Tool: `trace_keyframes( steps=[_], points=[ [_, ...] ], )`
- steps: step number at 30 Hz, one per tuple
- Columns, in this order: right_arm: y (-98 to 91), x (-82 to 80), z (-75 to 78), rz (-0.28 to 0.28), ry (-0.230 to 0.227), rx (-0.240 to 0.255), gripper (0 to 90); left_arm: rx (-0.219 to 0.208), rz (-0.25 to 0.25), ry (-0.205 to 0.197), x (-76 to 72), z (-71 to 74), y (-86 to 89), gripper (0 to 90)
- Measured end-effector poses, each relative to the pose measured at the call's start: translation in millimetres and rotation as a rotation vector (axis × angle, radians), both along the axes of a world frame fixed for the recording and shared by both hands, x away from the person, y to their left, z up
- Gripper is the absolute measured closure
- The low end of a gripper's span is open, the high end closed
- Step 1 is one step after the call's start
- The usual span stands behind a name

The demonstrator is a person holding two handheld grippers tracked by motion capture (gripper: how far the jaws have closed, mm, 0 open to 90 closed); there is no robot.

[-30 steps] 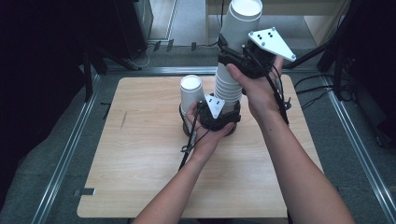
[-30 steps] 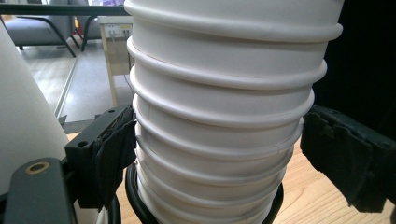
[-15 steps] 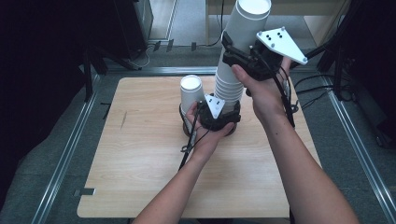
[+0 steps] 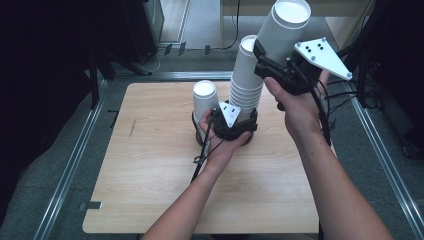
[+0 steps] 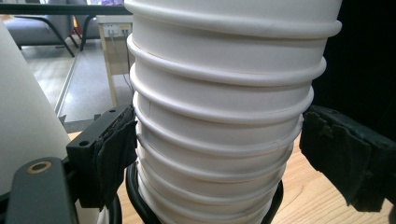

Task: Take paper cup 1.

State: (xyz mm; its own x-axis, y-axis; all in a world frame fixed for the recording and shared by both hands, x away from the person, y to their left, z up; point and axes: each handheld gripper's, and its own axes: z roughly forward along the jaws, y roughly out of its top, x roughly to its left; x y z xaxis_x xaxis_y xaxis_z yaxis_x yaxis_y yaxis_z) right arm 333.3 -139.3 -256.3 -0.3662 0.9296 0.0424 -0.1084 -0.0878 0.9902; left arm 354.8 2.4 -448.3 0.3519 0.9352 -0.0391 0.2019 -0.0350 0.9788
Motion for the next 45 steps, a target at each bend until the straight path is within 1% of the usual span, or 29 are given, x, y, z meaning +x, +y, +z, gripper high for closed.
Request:
trace_keyframes(
  steps=[1, 4, 7, 11, 14, 15, 16, 18, 23, 26, 29, 30, 32, 33, 37, 38, 39, 41, 43, 44, 45],
  points=[
    [-4.0, -1.2, -1.6, -0.003, 0.004, 0.001, 15.5, 0.0, 0.0, 0.0, 0.0, 0.1, 0.0, 11.8],
    [-7.0, -2.4, -3.3, -0.006, 0.008, -0.001, 15.5, 0.001, 0.0, 0.001, 0.0, 0.1, 0.0, 11.8],
    [-14.4, -5.3, -8.1, -0.017, 0.017, -0.003, 15.5, 0.0, 0.0, 0.001, -0.2, 0.0, 0.1, 12.0],
    [-21.8, -8.0, -12.3, -0.025, 0.019, 0.0, 15.4, 0.002, -0.002, 0.002, -0.3, 0.0, 0.4, 12.1],
    [-24.1, -9.8, -15.2, -0.031, 0.022, -0.006, 15.4, 0.0, -0.002, 0.002, -0.4, -0.1, 0.4, 12.3],
    [-25.0, -10.9, -16.8, -0.033, 0.022, -0.016, 15.4, -0.001, -0.003, 0.002, -0.5, 0.0, 0.5, 12.3],
    [-26.2, -13.2, -20.5, -0.043, 0.018, -0.031, 15.3, -0.002, -0.002, 0.001, -0.6, -0.1, 0.5, 12.4],
    [-27.0, -14.1, -22.5, -0.044, 0.018, -0.04, 15.3, -0.003, -0.003, 0.001, -0.6, -0.2, 0.6, 12.4],
    [-30.5, -19.9, -35.7, -0.059, 0.025, -0.055, 15.2, -0.007, -0.002, 0.003, -1.7, -0.5, 1.1, 13.1],
    [-32.3, -21.1, -40.2, -0.062, 0.032, -0.054, 15.2, -0.007, -0.003, -0.001, -2.6, -0.5, 1.6, 13.5],
    [-36.1, -23.5, -49.8, -0.065, 0.041, -0.054, 15.2, -0.008, -0.004, -0.005, -3.1, -1.0, 1.7, 14.2],
    [-36.1, -23.5, -49.8, -0.065, 0.041, -0.054, 15.2, -0.007, -0.004, -0.004, -3.2, -1.1, 1.9, 14.2],
    [-38.3, -24.5, -54.7, -0.067, 0.047, -0.053, 15.2, -0.008, -0.005, -0.002, -3.7, -1.5, 1.8, 14.4],
    [-39.9, -25.3, -59.8, -0.066, 0.058, -0.046, 15.2, -0.005, -0.007, 0.0, -4.2, -1.2, 2.1, 14.5],
    [-42.1, -25.6, -67.6, -0.067, 0.07, -0.043, 15.1, 0.0, -0.012, -0.011, -5.7, -1.4, 1.4, 12.9],
    [-42.2, -25.9, -70.4, -0.069, 0.076, -0.041, 15.1, 0.002, -0.016, -0.004, -6.3, -1.2, 1.3, 12.1],
    [-42.7, -25.9, -73.6, -0.072, 0.08, -0.043, 15.1, 0.003, -0.018, 0.0, -6.7, -1.1, 1.3, 9.3],
    [-43.7, -26.0, -77.9, -0.074, 0.085, -0.042, 15.0, -0.004, -0.03, 0.013, -8.3, -1.0, 1.5, 8.6],
    [-45.3, -26.6, -84.6, -0.076, 0.097, -0.039, 15.0, -0.001, -0.038, 0.029, -10.9, -1.2, 2.4, 6.5],
    [-45.3, -26.6, -84.6, -0.076, 0.097, -0.039, 15.0, -0.001, -0.038, 0.029, -10.9, -1.2, 2.4, 6.5],
    [-46.5, -27.1, -88.9, -0.077, 0.101, -0.043, 14.9, 0.001, -0.043, 0.03, -13.5, -1.5, 4.0, 6.6]
  ],
)
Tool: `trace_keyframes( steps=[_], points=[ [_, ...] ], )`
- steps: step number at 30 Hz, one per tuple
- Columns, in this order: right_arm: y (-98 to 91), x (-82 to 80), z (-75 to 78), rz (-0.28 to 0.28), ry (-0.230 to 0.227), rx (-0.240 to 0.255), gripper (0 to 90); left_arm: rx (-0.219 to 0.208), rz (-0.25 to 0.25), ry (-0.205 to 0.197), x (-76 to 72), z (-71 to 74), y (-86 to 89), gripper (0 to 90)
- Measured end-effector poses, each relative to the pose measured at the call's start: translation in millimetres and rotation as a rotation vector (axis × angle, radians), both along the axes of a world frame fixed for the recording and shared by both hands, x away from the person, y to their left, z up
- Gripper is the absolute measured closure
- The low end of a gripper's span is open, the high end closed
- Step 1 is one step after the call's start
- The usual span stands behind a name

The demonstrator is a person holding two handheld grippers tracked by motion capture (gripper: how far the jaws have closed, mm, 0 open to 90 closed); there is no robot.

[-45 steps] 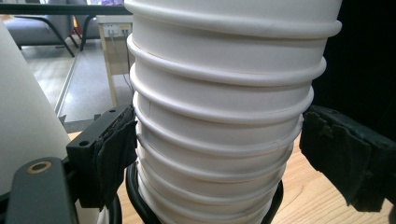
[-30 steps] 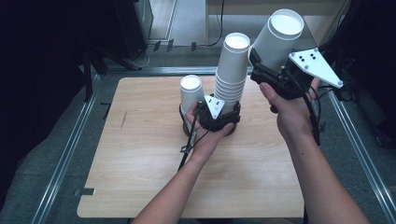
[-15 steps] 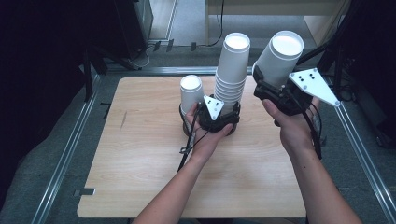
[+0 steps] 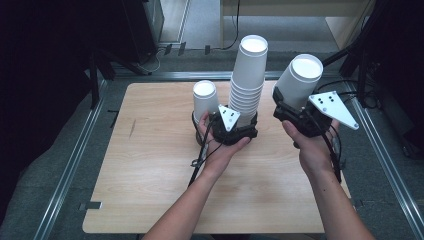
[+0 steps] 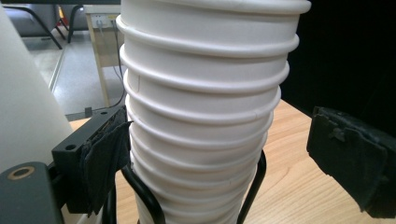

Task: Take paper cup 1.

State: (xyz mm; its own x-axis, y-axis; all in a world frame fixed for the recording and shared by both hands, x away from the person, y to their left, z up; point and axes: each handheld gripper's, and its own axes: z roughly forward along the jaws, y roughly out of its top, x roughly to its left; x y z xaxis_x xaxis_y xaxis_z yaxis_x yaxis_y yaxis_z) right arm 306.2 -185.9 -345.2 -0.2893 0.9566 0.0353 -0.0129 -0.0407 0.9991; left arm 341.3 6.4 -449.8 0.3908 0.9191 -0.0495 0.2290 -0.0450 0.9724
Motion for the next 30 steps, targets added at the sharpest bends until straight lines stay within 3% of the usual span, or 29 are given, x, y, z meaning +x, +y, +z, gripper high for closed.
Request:
trace_keyframes(
  steps=[17, 30],
  points=[
    [-0.9, -7.4, -26.4, 0.007, 0.027, -0.022, 14.8, 0.01, -0.036, -0.015, -27.0, 0.7, 15.9, 6.5],
    [-0.8, -15.6, -41.2, 0.029, 0.049, -0.024, 14.7, 0.002, -0.048, 0.012, -47.3, -1.1, 31.0, 6.5]
  ],
)
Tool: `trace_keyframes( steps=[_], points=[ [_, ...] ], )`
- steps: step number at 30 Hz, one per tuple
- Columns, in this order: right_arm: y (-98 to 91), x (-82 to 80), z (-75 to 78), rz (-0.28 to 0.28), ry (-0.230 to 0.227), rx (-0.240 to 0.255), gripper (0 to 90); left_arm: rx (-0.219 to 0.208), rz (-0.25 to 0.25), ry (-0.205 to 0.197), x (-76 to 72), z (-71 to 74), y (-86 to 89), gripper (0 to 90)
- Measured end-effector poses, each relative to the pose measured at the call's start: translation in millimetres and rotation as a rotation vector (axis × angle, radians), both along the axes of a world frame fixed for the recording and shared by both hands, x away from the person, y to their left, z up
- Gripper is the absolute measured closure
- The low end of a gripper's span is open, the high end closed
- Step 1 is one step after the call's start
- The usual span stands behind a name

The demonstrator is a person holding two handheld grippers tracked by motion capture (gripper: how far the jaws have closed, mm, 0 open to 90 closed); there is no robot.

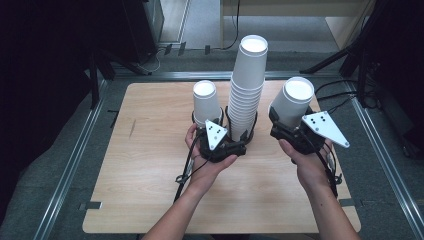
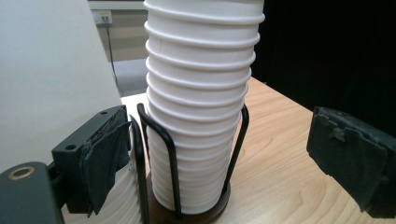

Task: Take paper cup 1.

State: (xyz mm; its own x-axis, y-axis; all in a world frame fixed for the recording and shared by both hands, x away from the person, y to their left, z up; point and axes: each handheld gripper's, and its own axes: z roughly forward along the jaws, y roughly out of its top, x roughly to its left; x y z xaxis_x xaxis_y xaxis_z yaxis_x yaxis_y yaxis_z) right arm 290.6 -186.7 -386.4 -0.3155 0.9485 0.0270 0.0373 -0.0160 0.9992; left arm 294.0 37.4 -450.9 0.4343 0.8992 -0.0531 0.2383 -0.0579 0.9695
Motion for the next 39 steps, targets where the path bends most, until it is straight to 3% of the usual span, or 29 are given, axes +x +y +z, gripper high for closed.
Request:
trace_keyframes(
  steps=[16, 21, 24, 36, 39],
  points=[
    [2.5, -8.5, -20.1, 0.034, 0.02, 0.014, 14.5, 0.001, 0.008, 0.003, -27.4, -4.3, 23.1, 6.6],
    [3.7, -12.3, -27.0, 0.046, 0.025, 0.018, 14.5, 0.004, 0.014, 0.012, -36.3, -10.6, 30.6, 6.6],
    [5.1, -15.2, -33.9, 0.056, 0.032, 0.014, 14.5, 0.041, 0.013, 0.019, -38.7, -16.2, 32.6, 6.6],
    [9.1, -21.6, -54.7, 0.071, 0.054, -0.009, 14.6, 0.036, 0.022, 0.061, -56.5, -34.0, 50.9, 6.6],
    [10.9, -22.5, -59.6, 0.069, 0.059, -0.021, 14.5, 0.055, 0.022, 0.066, -60.0, -36.4, 53.3, 6.6]
  ],
)
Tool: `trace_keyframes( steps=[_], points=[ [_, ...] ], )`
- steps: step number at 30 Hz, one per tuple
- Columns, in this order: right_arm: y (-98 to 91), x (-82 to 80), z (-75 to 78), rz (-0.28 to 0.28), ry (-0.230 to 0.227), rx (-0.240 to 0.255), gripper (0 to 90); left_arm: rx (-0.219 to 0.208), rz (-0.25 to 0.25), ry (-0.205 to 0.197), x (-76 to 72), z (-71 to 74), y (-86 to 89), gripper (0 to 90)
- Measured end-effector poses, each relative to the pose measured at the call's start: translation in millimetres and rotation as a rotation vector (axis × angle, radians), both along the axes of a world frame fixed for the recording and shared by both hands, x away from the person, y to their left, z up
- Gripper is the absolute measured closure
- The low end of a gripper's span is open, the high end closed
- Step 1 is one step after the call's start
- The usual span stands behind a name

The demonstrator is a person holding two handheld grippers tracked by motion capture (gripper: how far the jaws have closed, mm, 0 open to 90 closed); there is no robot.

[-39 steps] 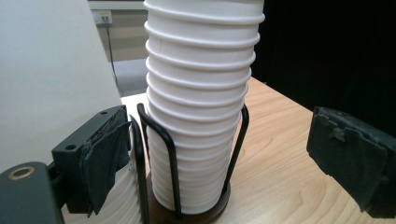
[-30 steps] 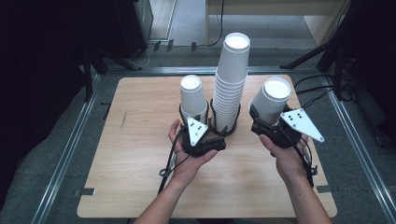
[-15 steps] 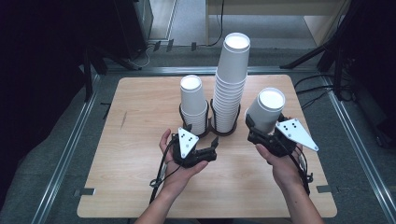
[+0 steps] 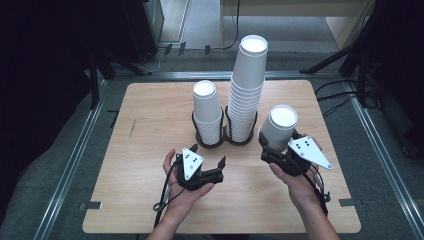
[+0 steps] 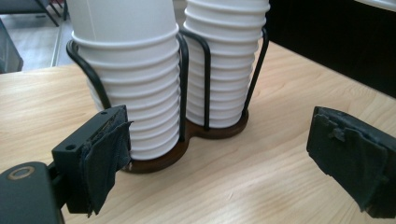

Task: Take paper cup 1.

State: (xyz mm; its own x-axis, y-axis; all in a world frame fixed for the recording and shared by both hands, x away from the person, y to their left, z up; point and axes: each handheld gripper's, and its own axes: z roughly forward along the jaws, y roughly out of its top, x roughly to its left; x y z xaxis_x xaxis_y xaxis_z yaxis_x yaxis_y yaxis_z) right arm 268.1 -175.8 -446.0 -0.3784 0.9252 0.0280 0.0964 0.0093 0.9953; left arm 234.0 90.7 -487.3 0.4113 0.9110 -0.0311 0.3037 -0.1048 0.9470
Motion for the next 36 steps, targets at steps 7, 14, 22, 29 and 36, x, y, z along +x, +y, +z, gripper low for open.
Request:
trace_keyframes(
  steps=[7, 14, 22, 29, 36],
  points=[
    [3.3, -4.1, -18.8, 0.01, 0.023, -0.02, 14.6, -0.006, 0.025, 0.046, -8.7, -12.8, 7.7, 6.6],
    [5.1, -8.7, -39.4, 0.011, 0.047, -0.099, 14.5, -0.035, 0.055, 0.069, -14.2, -17.4, 17.8, 6.6],
    [7.1, -12.6, -51.1, -0.004, 0.029, -0.196, 14.6, -0.029, 0.002, 0.048, -17.8, -13.3, 15.6, 6.6],
    [10.7, -16.6, -54.5, -0.009, -0.023, -0.302, 14.8, -0.027, -0.074, 0.036, -19.0, -8.9, 8.2, 6.6],
    [14.2, -16.8, -60.9, 0.003, -0.102, -0.446, 15.0, -0.035, -0.131, 0.064, -13.3, -9.9, 8.3, 6.6]
  ],
)
